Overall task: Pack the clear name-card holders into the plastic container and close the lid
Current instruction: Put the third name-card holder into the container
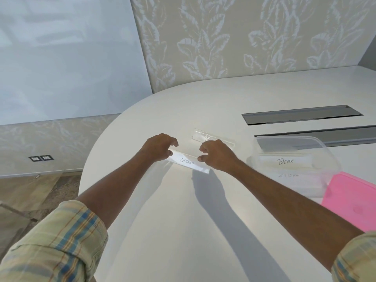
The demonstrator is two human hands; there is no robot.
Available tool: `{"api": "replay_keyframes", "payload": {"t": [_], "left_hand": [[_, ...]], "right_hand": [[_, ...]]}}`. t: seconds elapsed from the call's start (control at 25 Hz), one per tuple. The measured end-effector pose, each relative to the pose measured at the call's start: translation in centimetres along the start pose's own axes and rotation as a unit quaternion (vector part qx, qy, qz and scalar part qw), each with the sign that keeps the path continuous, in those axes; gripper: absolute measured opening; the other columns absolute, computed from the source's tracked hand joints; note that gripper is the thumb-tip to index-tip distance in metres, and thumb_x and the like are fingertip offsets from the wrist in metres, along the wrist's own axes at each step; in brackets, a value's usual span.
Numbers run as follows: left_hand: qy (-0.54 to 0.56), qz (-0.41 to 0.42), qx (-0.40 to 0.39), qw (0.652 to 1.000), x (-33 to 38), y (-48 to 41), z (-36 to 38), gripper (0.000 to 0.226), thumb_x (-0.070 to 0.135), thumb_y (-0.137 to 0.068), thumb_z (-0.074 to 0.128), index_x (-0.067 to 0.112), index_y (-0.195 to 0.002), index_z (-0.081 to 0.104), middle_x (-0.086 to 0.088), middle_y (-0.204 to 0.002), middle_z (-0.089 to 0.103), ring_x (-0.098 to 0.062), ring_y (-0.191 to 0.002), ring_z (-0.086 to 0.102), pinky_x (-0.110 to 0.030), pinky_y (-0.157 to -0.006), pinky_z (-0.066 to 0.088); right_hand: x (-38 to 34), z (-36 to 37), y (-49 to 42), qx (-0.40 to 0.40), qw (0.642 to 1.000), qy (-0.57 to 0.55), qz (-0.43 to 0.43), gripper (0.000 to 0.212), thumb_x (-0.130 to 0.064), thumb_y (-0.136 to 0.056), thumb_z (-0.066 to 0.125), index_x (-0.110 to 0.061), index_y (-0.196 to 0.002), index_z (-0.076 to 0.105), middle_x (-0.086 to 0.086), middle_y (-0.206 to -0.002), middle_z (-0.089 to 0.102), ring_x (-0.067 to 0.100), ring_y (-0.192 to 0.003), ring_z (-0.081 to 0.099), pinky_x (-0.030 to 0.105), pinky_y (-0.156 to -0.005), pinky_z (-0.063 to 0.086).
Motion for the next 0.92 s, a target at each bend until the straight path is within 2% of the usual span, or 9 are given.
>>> {"api": "replay_keyframes", "payload": {"t": [0.12, 0.24, 0.32, 0.36, 0.4, 0.44, 0.56, 0.76, 0.92], "left_hand": [[0.001, 0.005, -0.007, 1.000, -1.4, -0.4, 1.0, 0.048, 0.023, -0.096, 0.072, 0.035, -0.141, 0.061, 0.003, -0.145, 0.060, -0.019, -0.138, 0.052, -0.039, -0.105, 0.045], [0.003, 0.015, -0.012, 1.000, -2.1, -1.3, 1.8, 0.051, 0.023, -0.094, 0.074, 0.035, -0.142, 0.060, 0.004, -0.147, 0.059, -0.019, -0.139, 0.051, -0.037, -0.104, 0.044], [0.004, 0.023, -0.017, 1.000, -2.3, -2.0, 2.4, 0.054, 0.021, -0.093, 0.075, 0.034, -0.143, 0.060, 0.004, -0.149, 0.058, -0.018, -0.140, 0.051, -0.036, -0.104, 0.044], [0.006, 0.028, -0.021, 0.999, -2.3, -2.3, 2.8, 0.055, 0.020, -0.093, 0.075, 0.034, -0.144, 0.059, 0.004, -0.150, 0.058, -0.019, -0.141, 0.051, -0.037, -0.106, 0.044], [0.010, 0.032, -0.024, 0.999, -2.3, -2.7, 3.1, 0.056, 0.018, -0.093, 0.075, 0.033, -0.145, 0.059, 0.003, -0.151, 0.058, -0.019, -0.141, 0.051, -0.037, -0.107, 0.044], [0.014, 0.035, -0.027, 0.999, -2.3, -3.0, 3.4, 0.058, 0.016, -0.092, 0.075, 0.032, -0.145, 0.060, 0.003, -0.151, 0.057, -0.019, -0.142, 0.050, -0.037, -0.108, 0.043], [0.015, 0.040, -0.034, 0.998, -2.1, -3.7, 4.3, 0.060, 0.013, -0.091, 0.075, 0.033, -0.146, 0.060, 0.003, -0.152, 0.057, -0.018, -0.143, 0.049, -0.036, -0.110, 0.042], [-0.003, 0.058, -0.045, 0.997, -1.2, -4.3, 5.1, 0.057, 0.010, -0.090, 0.071, 0.033, -0.142, 0.064, 0.003, -0.145, 0.063, -0.020, -0.136, 0.054, -0.036, -0.103, 0.046], [0.001, 0.058, -0.032, 0.998, -0.7, -4.3, 4.8, 0.055, 0.005, -0.087, 0.068, 0.029, -0.137, 0.070, -0.001, -0.135, 0.070, -0.024, -0.127, 0.062, -0.036, -0.098, 0.050]], "right_hand": [[0.2, 2.2, -1.2, -0.013, 0.999, 0.028, 0.026, 0.051, -0.040, -0.088, 0.078, -0.021, -0.134, 0.064, 0.000, -0.138, 0.064, 0.025, -0.128, 0.060, 0.038, -0.096, 0.051], [0.4, 3.8, -2.0, -0.029, 0.997, 0.050, 0.041, 0.048, -0.040, -0.087, 0.078, -0.021, -0.129, 0.066, 0.001, -0.131, 0.067, 0.027, -0.120, 0.063, 0.037, -0.089, 0.051], [0.6, 4.5, -2.3, -0.023, 0.997, 0.062, 0.046, 0.018, -0.036, -0.086, 0.078, -0.026, -0.097, 0.067, 0.000, -0.104, 0.067, 0.030, -0.100, 0.064, 0.033, -0.070, 0.047], [0.8, 4.7, -2.5, -0.013, 0.997, 0.063, 0.052, 0.024, -0.032, -0.086, 0.078, -0.028, -0.077, 0.056, -0.002, -0.088, 0.061, 0.031, -0.088, 0.061, 0.031, -0.059, 0.039], [0.9, 5.0, -2.7, -0.006, 0.996, 0.069, 0.051, 0.037, -0.029, -0.086, 0.078, -0.026, -0.068, 0.046, -0.004, -0.077, 0.054, 0.030, -0.080, 0.057, 0.030, -0.054, 0.032], [0.9, 5.0, -2.7, 0.000, 0.996, 0.069, 0.050, 0.037, -0.026, -0.086, 0.077, -0.024, -0.068, 0.045, -0.005, -0.074, 0.053, 0.030, -0.076, 0.055, 0.030, -0.054, 0.031], [0.9, 5.0, -3.0, 0.013, 0.997, 0.073, 0.036, 0.012, -0.022, -0.086, 0.077, -0.020, -0.087, 0.065, -0.001, -0.084, 0.064, 0.029, -0.080, 0.061, 0.032, -0.063, 0.039], [1.0, 5.1, -3.3, 0.036, 0.997, 0.070, 0.025, 0.018, -0.021, -0.084, 0.077, -0.017, -0.101, 0.074, 0.002, -0.096, 0.074, 0.030, -0.089, 0.068, 0.032, -0.065, 0.039], [1.3, 4.9, -3.1, 0.058, 0.996, 0.060, 0.025, 0.022, -0.019, -0.082, 0.077, -0.018, -0.103, 0.077, -0.001, -0.099, 0.076, 0.029, -0.092, 0.070, 0.031, -0.065, 0.039]]}}
Point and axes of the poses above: each hand's wrist, its own y-axis away from the middle knuckle, its own z-axis out of the palm, x = y × z, the point moved 6 cm from there along -y, towards the middle knuckle
